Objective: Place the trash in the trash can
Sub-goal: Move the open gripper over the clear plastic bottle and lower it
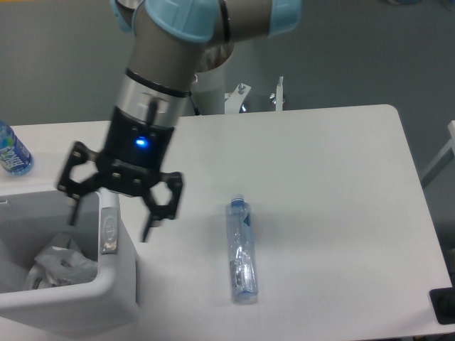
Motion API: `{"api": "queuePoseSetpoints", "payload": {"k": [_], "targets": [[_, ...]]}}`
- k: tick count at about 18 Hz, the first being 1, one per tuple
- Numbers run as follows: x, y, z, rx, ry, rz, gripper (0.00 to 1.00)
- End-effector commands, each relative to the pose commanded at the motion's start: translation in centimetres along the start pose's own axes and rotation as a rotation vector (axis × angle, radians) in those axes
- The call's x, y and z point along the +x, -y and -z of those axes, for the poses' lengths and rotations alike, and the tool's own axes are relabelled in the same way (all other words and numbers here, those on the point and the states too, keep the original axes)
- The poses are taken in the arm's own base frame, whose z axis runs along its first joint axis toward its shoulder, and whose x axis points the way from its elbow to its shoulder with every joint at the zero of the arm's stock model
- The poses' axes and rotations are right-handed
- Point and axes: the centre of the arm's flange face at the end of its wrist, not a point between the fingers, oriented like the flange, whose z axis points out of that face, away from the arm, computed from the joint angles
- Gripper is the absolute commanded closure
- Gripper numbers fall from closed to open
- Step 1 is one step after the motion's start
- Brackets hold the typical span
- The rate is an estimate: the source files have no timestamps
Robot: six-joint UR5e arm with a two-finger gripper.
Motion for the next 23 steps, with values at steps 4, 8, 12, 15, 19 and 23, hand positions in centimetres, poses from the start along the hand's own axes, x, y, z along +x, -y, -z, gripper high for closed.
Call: {"api": "queuePoseSetpoints", "payload": {"k": [4,8,12,15,19,23], "targets": [[-5.6,-0.3,-3.8,-0.048,0.034,0.034,0.00],[-10.4,-1.7,-8.8,-0.128,0.056,-0.019,0.00],[-14.5,-3.5,-13.2,-0.207,0.091,-0.056,0.00],[-16.4,-5.5,-16.4,-0.269,0.079,-0.074,0.00],[-17.9,-7.2,-18.9,-0.329,0.121,-0.072,0.00],[-18.5,-9.7,-21.2,-0.386,0.127,-0.048,0.00]]}}
